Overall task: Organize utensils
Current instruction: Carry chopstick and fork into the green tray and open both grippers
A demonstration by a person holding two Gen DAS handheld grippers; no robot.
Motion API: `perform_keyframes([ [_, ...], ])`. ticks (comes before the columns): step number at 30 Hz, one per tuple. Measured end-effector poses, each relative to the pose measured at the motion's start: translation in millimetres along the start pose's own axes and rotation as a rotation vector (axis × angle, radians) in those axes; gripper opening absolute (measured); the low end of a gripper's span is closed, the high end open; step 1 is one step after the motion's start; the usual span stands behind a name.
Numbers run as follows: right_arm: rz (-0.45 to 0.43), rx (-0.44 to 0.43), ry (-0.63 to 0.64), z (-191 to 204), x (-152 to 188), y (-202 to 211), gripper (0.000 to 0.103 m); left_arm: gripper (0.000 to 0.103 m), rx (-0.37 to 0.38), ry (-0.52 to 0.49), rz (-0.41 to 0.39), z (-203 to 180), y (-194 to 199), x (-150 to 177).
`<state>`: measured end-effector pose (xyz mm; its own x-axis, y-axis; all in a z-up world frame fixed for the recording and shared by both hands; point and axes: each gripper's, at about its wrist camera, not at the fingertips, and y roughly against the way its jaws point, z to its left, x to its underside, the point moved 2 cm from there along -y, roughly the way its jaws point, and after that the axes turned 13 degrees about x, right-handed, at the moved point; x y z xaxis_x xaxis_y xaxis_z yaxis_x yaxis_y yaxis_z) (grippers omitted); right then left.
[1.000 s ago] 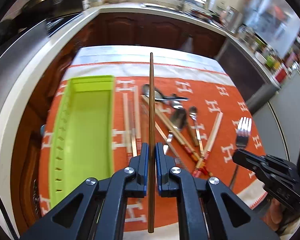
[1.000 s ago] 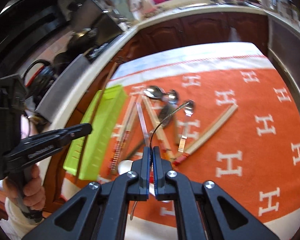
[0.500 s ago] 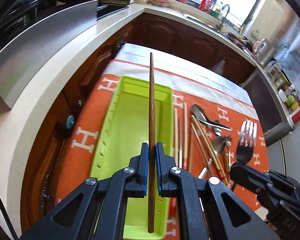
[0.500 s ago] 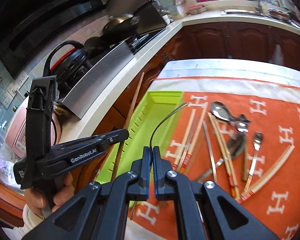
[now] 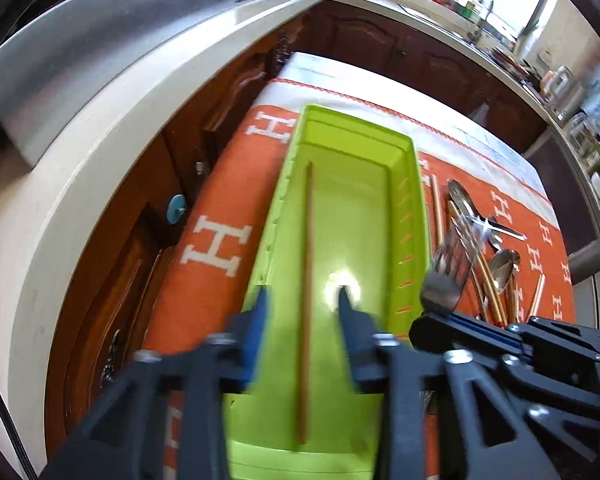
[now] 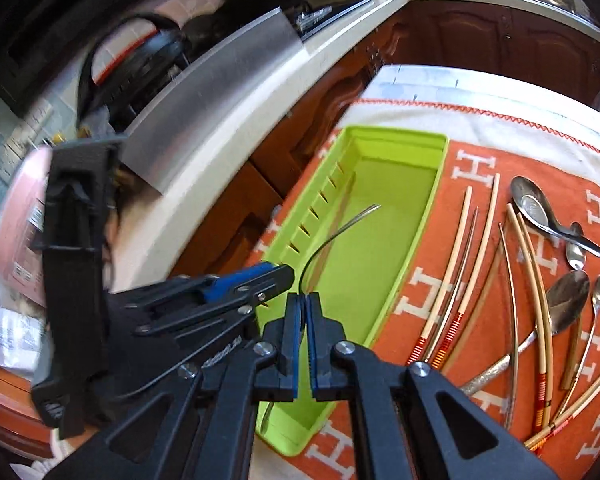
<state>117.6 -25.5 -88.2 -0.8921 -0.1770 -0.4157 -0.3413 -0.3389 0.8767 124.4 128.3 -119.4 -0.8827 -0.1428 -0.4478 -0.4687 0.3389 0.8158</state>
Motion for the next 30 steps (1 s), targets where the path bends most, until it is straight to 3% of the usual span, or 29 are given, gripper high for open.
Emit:
perform_keyframes([
  [2,0.014,0.041,0.001,-2.8,2.9,-5.5,0.009,0.066,-0.006,0.031,-0.025,6.7,5.8,2.4],
  [3,0.011,0.048,-0.004,-4.3,4.0,-7.0,0.009,0.069,-0.011,0.042,-0.040,9.3,8.6,3.2],
  [13,-0.059,0.103,-0.059,-26.1,28.6,20.1,0.009,0.076,-0.135,0.010,-0.115,4.8,39.0,17.3],
  [22,-0.132,0.211,-0.100,-61.6,63.5,55.7,0.013,0.079,-0.171,-0.080,-0.123,-21.5,54.5,36.6],
  [28,-0.147,0.237,-0.139,-82.7,81.6,71.9,0.014,0.080,-0.178,-0.157,-0.119,-52.8,53.5,44.7],
  [30,-0.149,0.240,-0.156,-89.9,87.6,76.0,0.020,0.080,-0.179,-0.187,-0.119,-64.3,52.8,47.8],
])
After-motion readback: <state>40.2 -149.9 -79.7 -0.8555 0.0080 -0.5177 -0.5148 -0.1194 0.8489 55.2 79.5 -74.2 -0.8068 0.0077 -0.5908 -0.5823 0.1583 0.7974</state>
